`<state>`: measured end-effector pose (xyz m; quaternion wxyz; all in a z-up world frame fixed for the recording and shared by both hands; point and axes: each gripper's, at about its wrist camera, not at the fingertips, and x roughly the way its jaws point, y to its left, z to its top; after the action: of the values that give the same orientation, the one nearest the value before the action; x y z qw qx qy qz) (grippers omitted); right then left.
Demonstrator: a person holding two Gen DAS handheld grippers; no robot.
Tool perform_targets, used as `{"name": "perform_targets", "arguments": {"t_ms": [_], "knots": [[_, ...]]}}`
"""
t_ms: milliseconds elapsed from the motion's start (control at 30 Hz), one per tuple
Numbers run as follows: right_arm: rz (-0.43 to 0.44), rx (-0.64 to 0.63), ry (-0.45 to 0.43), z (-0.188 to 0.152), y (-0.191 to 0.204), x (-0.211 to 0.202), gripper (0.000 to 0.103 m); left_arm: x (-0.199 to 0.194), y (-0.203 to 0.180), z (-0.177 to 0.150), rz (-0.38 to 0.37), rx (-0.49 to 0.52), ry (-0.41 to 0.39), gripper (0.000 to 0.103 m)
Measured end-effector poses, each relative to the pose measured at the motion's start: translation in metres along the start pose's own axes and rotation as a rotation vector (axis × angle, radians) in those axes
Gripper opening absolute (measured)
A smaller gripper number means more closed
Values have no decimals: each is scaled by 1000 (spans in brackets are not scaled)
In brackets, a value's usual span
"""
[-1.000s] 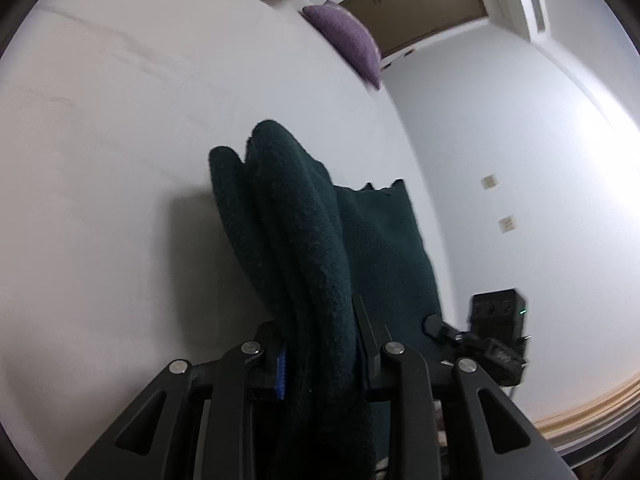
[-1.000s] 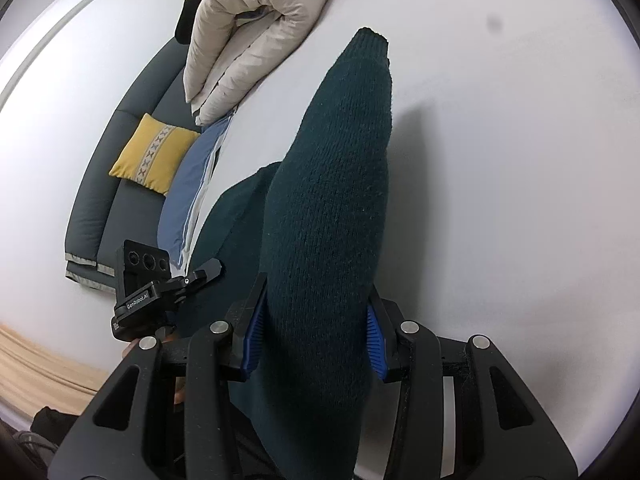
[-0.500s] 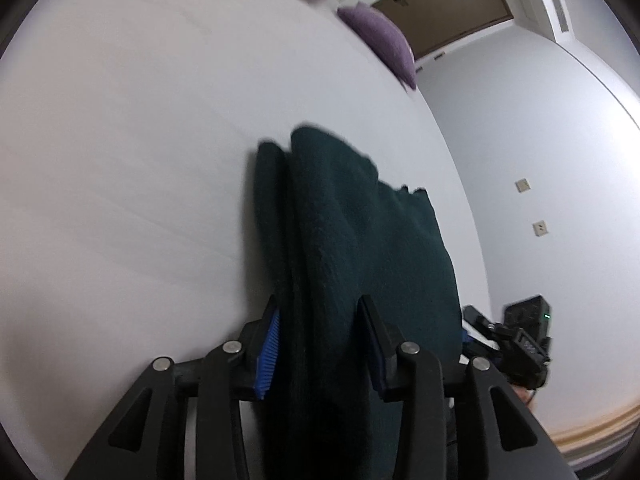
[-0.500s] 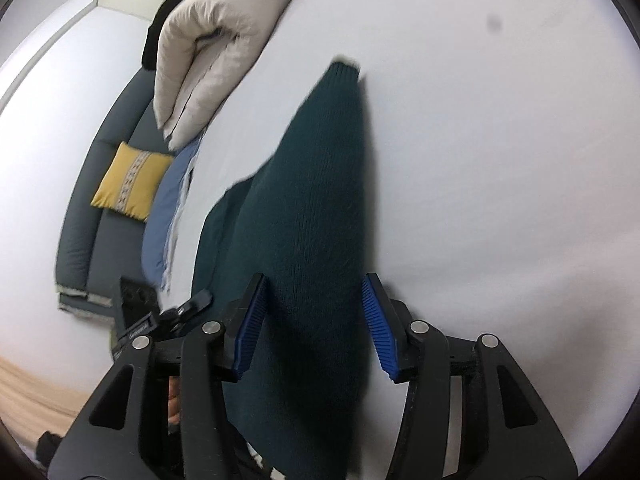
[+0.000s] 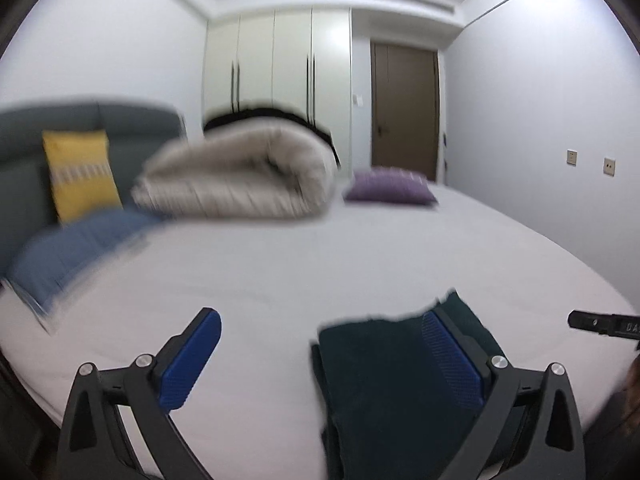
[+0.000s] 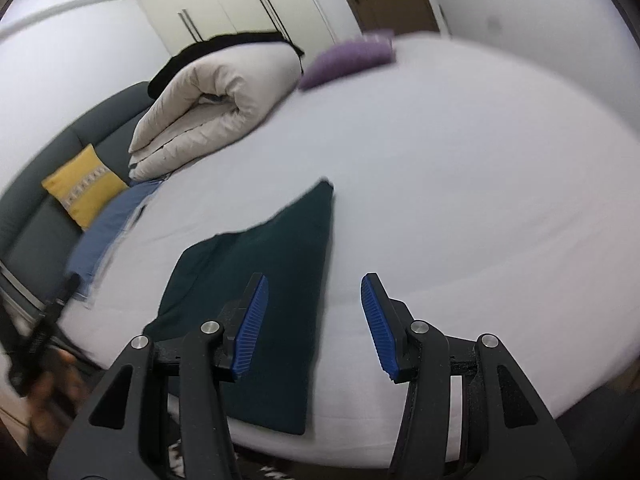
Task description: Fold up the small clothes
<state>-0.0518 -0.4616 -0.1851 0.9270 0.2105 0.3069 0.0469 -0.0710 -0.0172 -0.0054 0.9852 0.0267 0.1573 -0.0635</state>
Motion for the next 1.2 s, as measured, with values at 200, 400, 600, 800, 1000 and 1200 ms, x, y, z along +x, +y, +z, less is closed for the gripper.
{"name": "perform_targets", "arguments": {"t_ms": [200, 400, 600, 800, 1000, 1200], "knots": [[-67, -120, -189, 9, 53, -47, 88, -45, -5, 27, 176, 77, -182, 103], [-166, -262, -413, 0, 90, -100, 103, -64, -1, 46, 230, 113, -129, 103], [-153, -317, -329, -9, 104, -108, 103, -27, 10, 28, 161, 41, 130, 103], [-165, -253, -112, -7, 99, -68, 103, 20, 14, -13, 80, 17, 413, 103], [-178, -104, -12, -7, 82, -31, 103, 33, 11, -45, 23, -34, 534, 103], [-210, -99, 42, -17, 78, -5, 103, 34, 10, -56, -2, -54, 554, 103]]}}
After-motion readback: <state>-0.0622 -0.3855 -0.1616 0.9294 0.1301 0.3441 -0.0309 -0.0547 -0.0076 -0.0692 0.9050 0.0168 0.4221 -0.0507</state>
